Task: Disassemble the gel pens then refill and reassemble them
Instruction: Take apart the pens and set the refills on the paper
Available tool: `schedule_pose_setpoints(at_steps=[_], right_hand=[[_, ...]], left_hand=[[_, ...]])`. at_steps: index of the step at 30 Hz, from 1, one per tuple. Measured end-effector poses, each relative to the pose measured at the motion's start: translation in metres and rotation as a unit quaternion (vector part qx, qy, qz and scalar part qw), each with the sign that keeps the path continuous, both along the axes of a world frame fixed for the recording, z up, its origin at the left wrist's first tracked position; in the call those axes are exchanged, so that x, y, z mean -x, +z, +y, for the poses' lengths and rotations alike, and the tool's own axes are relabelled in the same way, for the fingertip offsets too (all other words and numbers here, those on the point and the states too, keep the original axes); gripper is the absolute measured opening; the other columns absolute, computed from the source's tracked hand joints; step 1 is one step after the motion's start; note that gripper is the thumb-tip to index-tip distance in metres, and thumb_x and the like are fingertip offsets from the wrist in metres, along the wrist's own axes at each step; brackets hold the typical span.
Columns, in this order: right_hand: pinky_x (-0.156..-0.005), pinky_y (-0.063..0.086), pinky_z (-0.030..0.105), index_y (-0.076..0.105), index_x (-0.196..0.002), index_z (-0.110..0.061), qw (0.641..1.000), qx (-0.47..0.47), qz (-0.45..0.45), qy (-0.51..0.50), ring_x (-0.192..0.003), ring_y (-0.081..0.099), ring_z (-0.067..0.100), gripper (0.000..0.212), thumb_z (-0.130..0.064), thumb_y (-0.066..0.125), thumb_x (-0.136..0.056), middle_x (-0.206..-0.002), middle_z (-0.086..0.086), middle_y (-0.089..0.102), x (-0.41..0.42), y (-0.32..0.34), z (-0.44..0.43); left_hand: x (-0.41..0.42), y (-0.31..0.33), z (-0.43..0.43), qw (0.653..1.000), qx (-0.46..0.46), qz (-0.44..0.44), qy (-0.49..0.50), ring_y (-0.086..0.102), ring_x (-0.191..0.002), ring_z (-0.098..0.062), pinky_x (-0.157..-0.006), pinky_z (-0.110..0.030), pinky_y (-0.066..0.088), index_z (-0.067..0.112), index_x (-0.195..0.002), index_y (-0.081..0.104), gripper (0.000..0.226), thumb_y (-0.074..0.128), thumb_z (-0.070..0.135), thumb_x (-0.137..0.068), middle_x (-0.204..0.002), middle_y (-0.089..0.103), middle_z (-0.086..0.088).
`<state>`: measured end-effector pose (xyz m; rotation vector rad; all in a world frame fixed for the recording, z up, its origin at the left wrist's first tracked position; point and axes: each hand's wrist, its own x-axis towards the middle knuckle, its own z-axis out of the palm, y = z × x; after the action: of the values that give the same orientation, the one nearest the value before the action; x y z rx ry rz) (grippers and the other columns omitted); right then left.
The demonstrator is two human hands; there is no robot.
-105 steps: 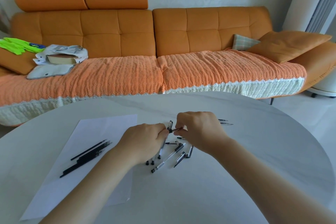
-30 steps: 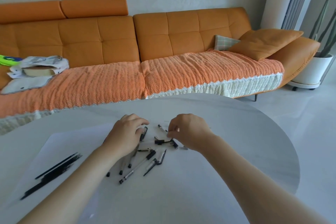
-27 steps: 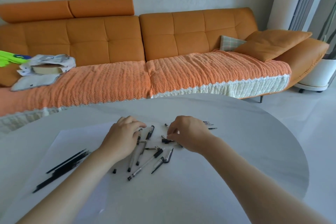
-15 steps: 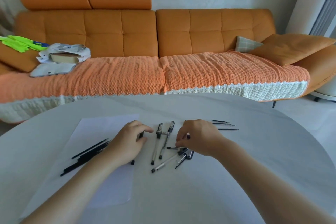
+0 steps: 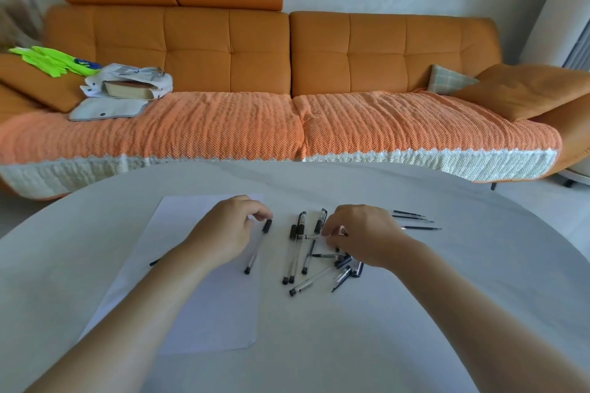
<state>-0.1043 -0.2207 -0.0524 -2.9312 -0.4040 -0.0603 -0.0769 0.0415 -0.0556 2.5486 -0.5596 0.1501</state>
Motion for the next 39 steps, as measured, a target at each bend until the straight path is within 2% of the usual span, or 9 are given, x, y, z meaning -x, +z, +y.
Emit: schedule_pose_setpoints(at_steps=[4,7,10,17,22,27,31,36,39], right_hand=[[-0.065,0.039,0.016,0.070,-0.104,-0.043,1.000,-0.020,0.013,0.008,-0.091,0.058,0.002,0.019,-0.030,0.061,-0.094,-0.110,-0.023,0.059,-0.001,0.005,-0.005],[-0.073,0.052,0.026,0.072,-0.100,-0.042,1.000,-0.002,0.022,0.006,-0.093,0.060,0.004,0.036,-0.013,0.052,-0.093,-0.113,-0.023,0.057,0.000,0.005,-0.009],[-0.073,0.055,0.031,0.073,-0.097,-0.041,1.000,0.012,0.012,0.007,-0.092,0.061,0.008,0.046,-0.005,0.046,-0.090,-0.113,-0.023,0.058,0.000,0.002,-0.008],[-0.068,0.045,0.023,0.073,-0.101,-0.040,0.999,0.025,-0.025,0.008,-0.100,0.061,0.009,0.041,-0.011,0.045,-0.094,-0.115,-0.021,0.063,-0.005,-0.003,-0.002],[-0.071,0.051,0.029,0.070,-0.110,-0.037,0.996,0.012,-0.072,0.045,-0.091,0.063,0.013,0.025,-0.024,0.051,-0.100,-0.112,-0.015,0.063,-0.006,-0.001,0.014],[-0.069,0.054,0.035,0.073,-0.104,-0.038,0.987,0.071,-0.070,0.124,-0.085,0.064,0.020,0.030,-0.013,0.061,-0.092,-0.110,-0.012,0.060,-0.010,-0.003,0.025],[-0.063,0.053,0.034,0.073,-0.098,-0.033,0.977,0.086,-0.115,0.154,-0.079,0.065,0.020,0.021,-0.016,0.067,-0.089,-0.104,-0.009,0.063,-0.010,0.000,0.024],[-0.051,0.050,0.032,0.067,-0.103,-0.030,0.968,0.055,-0.181,0.164,-0.065,0.064,0.019,0.011,-0.026,0.060,-0.097,-0.095,-0.011,0.067,-0.006,0.008,0.019],[-0.051,0.044,0.028,0.068,-0.105,-0.033,0.962,0.057,-0.220,0.155,-0.072,0.061,0.017,0.013,-0.028,0.062,-0.095,-0.092,-0.012,0.068,-0.003,0.014,0.020]], left_hand=[[0.003,0.001,0.001,0.999,-0.037,-0.014,0.017,0.056,-0.096,-0.006,-0.083,-0.029,0.049,0.036,-0.109,0.069,0.032,0.051,0.012,-0.097,-0.109,0.059,0.019],[0.006,0.000,-0.003,0.998,-0.066,-0.015,0.014,0.058,-0.093,-0.010,-0.083,-0.027,0.048,0.036,-0.110,0.069,0.024,0.059,0.021,-0.093,-0.108,0.063,0.017],[0.006,-0.003,-0.008,0.997,-0.069,0.018,0.016,0.056,-0.086,-0.008,-0.078,-0.022,0.043,0.034,-0.113,0.067,0.024,0.064,0.027,-0.090,-0.107,0.063,0.016],[0.010,-0.009,-0.024,0.994,0.040,0.101,-0.032,0.061,-0.084,-0.003,-0.066,-0.011,0.040,0.037,-0.109,0.065,0.034,0.054,0.009,-0.094,-0.102,0.062,0.018],[0.010,-0.014,-0.028,0.997,0.019,0.058,-0.053,0.055,-0.091,-0.002,-0.081,-0.019,0.044,0.037,-0.109,0.067,0.034,0.056,0.010,-0.092,-0.102,0.054,0.016],[0.012,-0.015,-0.032,0.996,0.011,0.049,-0.070,0.053,-0.101,-0.006,-0.088,-0.024,0.044,0.032,-0.116,0.065,0.030,0.058,0.016,-0.093,-0.108,0.052,0.015],[0.012,-0.012,-0.031,0.996,0.041,0.041,-0.071,0.055,-0.098,-0.001,-0.081,-0.016,0.040,0.030,-0.119,0.062,0.032,0.056,0.012,-0.094,-0.110,0.053,0.015],[0.014,-0.005,-0.032,0.990,0.116,0.060,-0.047,0.053,-0.110,-0.002,-0.095,-0.018,0.037,0.032,-0.122,0.062,0.032,0.043,0.015,-0.102,-0.118,0.055,0.015],[0.017,-0.001,-0.034,0.985,0.148,0.078,-0.031,0.054,-0.111,-0.004,-0.096,-0.022,0.040,0.033,-0.118,0.063,0.032,0.037,0.021,-0.104,-0.115,0.058,0.014]])
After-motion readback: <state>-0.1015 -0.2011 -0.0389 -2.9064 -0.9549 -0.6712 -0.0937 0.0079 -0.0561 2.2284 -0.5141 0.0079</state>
